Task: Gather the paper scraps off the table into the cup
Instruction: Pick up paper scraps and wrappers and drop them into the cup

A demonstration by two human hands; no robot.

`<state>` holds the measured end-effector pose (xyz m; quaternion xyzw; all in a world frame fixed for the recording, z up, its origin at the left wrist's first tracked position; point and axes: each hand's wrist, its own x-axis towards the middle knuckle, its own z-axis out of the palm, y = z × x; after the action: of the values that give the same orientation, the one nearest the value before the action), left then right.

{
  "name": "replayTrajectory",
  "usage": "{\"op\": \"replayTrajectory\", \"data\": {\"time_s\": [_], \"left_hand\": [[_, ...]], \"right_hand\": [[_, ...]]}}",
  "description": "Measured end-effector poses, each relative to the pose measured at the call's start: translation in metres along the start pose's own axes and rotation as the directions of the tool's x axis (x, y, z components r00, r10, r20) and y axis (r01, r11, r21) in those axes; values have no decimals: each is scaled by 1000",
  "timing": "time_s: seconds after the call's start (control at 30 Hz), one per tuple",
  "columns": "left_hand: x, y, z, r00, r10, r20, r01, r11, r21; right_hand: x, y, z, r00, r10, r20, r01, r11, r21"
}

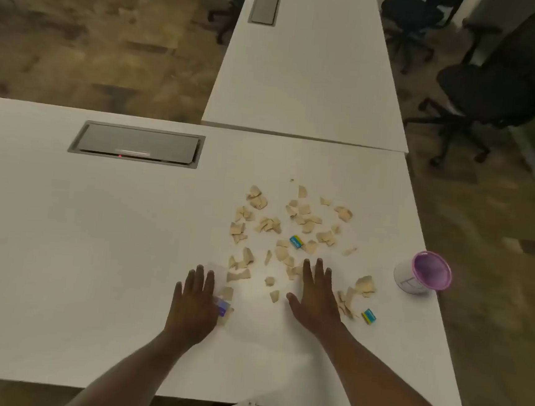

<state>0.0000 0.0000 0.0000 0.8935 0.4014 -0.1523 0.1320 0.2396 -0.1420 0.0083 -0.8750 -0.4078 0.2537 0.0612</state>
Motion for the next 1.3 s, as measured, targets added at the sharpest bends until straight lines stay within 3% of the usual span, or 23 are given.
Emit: {"op": "replayTrajectory", "data": {"time_s": [0.1, 0.27, 0.47, 0.67, 0.83, 0.97, 1.3], "left_hand": [[-9, -7, 6, 996, -81, 24, 83, 991, -109], [-22, -9, 19, 1000, 10, -21, -13, 987, -160], [-17, -4, 16, 996, 88, -11, -89, 980, -176], [-4, -3, 13, 992, 94, -82, -108, 974, -200], [-4, -7, 12, 997, 18, -79, -31, 985, -168], [-5, -8, 17, 996, 31, -83, -49, 974, -220], [5, 0, 23, 994, -72, -82, 30, 901, -433]], "right_hand": [[11, -3, 2, 999, 36, 28, -36, 999, 9], [22, -19, 15, 990, 13, 140, -16, 1000, 24], [20, -55, 37, 972, -143, 186, 154, 987, -49], [34, -84, 34, 952, -291, 100, 303, 943, -136], [54, -98, 32, 933, -302, 194, 333, 930, -155], [61, -99, 36, 909, -317, 270, 380, 896, -228], [42, -79, 41, 914, -401, 68, 405, 884, -233]]}}
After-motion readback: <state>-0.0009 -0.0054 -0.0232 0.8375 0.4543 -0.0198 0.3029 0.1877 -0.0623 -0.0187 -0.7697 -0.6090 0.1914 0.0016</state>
